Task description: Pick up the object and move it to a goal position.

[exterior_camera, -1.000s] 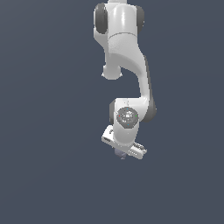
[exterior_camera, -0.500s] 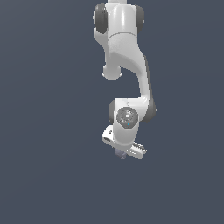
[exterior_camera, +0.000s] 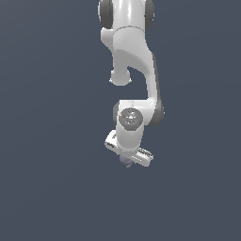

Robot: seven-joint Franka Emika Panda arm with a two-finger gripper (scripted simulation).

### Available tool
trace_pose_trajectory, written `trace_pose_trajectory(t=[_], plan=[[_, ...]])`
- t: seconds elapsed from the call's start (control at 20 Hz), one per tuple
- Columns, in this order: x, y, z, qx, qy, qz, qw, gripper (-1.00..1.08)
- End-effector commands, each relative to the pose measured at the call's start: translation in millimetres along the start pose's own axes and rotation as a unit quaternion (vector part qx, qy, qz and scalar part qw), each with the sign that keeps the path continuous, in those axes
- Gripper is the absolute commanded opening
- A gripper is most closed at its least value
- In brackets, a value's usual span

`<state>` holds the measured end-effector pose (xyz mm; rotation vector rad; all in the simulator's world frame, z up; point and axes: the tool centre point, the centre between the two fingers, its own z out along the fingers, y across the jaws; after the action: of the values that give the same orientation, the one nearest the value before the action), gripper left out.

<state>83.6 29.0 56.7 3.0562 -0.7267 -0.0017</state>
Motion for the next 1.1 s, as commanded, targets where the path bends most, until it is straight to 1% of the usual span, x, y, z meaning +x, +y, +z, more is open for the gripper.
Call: trace_pose_trajectory(t=[0.0, 0.4, 0.65, 0.85, 1.05], plan=[[-1.2, 11.7, -9.3, 0.000, 0.000, 0.000, 1.0000, -1.00], [-8.3, 65.0, -50.3, 0.000, 0.000, 0.000, 1.0000, -1.00], [-11.1, 93.9, -73.3, 0.000, 0.000, 0.000, 1.0000, -1.00], [-12.4, 109.8, -86.0, 0.000, 0.000, 0.000, 1.0000, -1.00], [-12.7, 117.4, -92.2, 0.000, 0.000, 0.000, 1.0000, -1.00]])
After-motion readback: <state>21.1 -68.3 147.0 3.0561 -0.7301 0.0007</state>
